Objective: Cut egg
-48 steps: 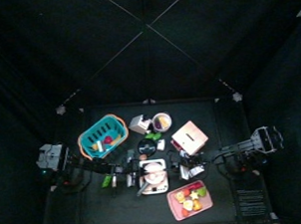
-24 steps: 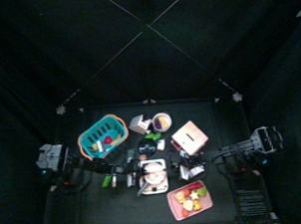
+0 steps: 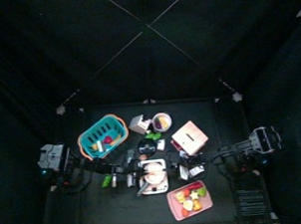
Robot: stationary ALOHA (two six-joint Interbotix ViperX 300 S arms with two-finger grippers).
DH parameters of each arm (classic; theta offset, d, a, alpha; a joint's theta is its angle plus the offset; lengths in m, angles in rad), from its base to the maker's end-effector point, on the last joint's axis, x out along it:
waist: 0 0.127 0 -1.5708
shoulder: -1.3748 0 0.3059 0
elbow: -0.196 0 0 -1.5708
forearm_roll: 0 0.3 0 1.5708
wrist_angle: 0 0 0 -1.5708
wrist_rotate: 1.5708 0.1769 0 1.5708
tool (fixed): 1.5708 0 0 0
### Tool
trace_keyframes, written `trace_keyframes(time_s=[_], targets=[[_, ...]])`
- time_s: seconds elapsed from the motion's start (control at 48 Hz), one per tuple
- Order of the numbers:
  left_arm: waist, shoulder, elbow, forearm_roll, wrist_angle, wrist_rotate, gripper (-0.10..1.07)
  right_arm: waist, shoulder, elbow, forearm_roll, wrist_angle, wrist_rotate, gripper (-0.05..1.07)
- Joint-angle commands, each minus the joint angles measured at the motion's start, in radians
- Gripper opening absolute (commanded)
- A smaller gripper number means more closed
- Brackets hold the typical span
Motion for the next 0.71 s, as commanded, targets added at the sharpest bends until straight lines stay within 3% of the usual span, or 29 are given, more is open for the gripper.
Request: trace_keyframes(time_s=[0.0, 0.333, 0.688], targets=[[-0.017, -0.015, -0.003, 0.006, 0.008, 0.003, 0.39, -0.005, -0.023, -0.011, -0.003, 0.003, 0.005, 0.48], [-0.012, -0.081, -0.009, 0.029, 0.008, 0.006, 0.39, -0.005, -0.077, -0.020, -0.026, 0.005, 0.003, 0.48], [-0.009, -0.077, -0.012, 0.029, 0.005, 0.011, 0.39, -0.005, -0.078, -0.021, -0.026, -0.009, 0.003, 0.48]])
